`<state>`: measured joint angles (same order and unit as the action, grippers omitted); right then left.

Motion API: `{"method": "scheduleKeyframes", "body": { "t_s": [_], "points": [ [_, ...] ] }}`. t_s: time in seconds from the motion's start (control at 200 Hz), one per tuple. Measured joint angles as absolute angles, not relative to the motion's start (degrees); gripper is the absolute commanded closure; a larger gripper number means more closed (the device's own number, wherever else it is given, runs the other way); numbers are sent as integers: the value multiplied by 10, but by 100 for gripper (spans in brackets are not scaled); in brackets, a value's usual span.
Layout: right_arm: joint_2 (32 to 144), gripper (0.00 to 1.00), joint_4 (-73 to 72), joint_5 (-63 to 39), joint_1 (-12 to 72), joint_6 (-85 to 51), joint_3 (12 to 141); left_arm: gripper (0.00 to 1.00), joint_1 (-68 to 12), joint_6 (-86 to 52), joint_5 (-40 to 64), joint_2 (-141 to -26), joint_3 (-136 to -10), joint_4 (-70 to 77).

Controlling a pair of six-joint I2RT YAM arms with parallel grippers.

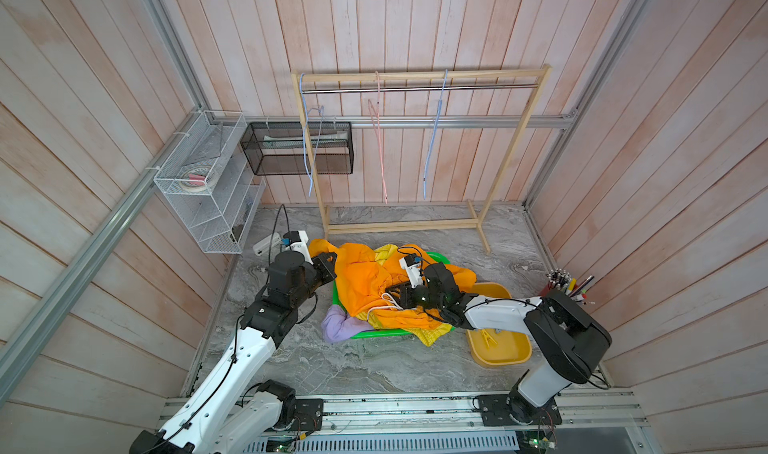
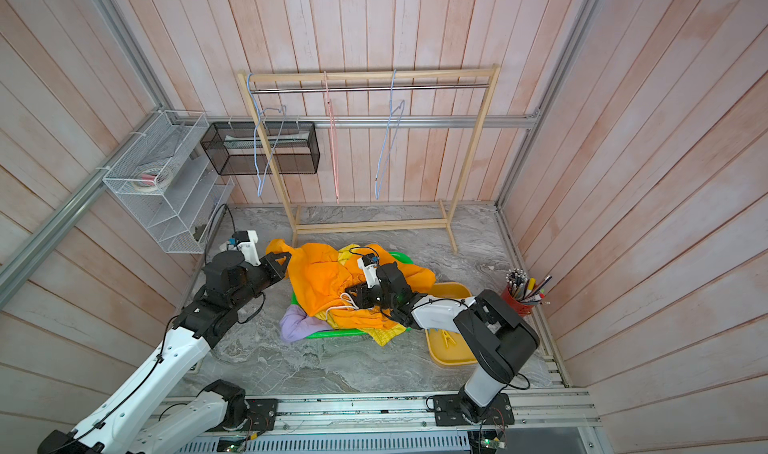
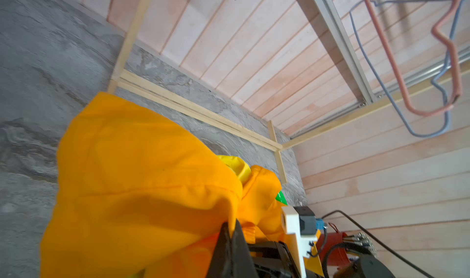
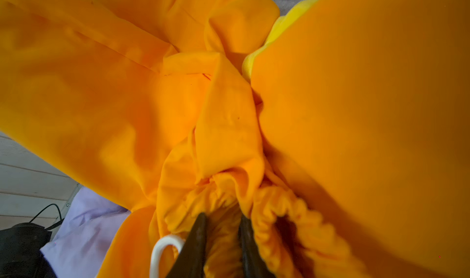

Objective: Remove the clothespins securing shorts to the hanger
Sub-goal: Adjust the shorts in the basket.

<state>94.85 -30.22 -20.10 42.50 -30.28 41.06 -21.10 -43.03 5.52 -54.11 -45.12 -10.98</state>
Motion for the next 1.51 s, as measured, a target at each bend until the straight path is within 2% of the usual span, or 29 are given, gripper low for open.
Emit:
{"method": "scheduleKeyframes", "body": {
  "t_s": [0.19, 0.32, 0.39, 0.57, 0.72, 0.8, 0.925, 0.96, 0.98, 0.985, 0.99, 1.005, 1.05, 1.18, 1.345, 1.505],
  "points": [
    [913, 68, -319, -209, 417, -309, 383, 100, -351, -431, 12, -620, -455, -68],
    [824, 52, -245, -178, 415, -302, 382, 100, -426, -437, -5, -697, -467, -35],
    [762, 43, -206, -145, 411, -297, 382, 100, -447, -447, -3, -729, -461, -4],
    [619, 30, -143, -82, 381, -282, 362, 100, -476, -474, -3, -798, -420, 85],
    [530, 23, -75, -49, 352, -278, 331, 99, -484, -494, 6, -865, -389, 159],
    [494, 21, -39, -38, 337, -273, 326, 90, -485, -500, 10, -889, -380, 198],
    [446, 15, -4, -28, 314, -267, 326, 62, -487, -506, 18, -910, -364, 254],
    [436, 14, 5, -28, 309, -265, 326, 46, -488, -508, 21, -910, -362, 264],
    [431, 12, 10, -28, 306, -263, 326, 29, -489, -504, 21, -909, -362, 267],
    [430, 12, 10, -28, 305, -264, 326, 15, -490, -503, 21, -909, -362, 267],
    [429, 11, 11, -28, 304, -263, 326, 7, -491, -504, 22, -908, -362, 268],
    [426, 8, 14, -28, 302, -262, 326, 1, -491, -505, 23, -907, -362, 270],
    [418, 2, 23, -28, 296, -262, 326, 0, -495, -502, 27, -897, -362, 272],
    [394, 2, 39, -30, 281, -254, 318, 0, -502, -488, 25, -829, -350, 240],
    [366, 2, 49, -30, 256, -253, 299, 0, -498, -454, -24, -707, -338, 120],
    [353, 2, 48, -31, 215, -258, 278, 0, -448, -413, -82, -595, -336, 10]
  ]
}}
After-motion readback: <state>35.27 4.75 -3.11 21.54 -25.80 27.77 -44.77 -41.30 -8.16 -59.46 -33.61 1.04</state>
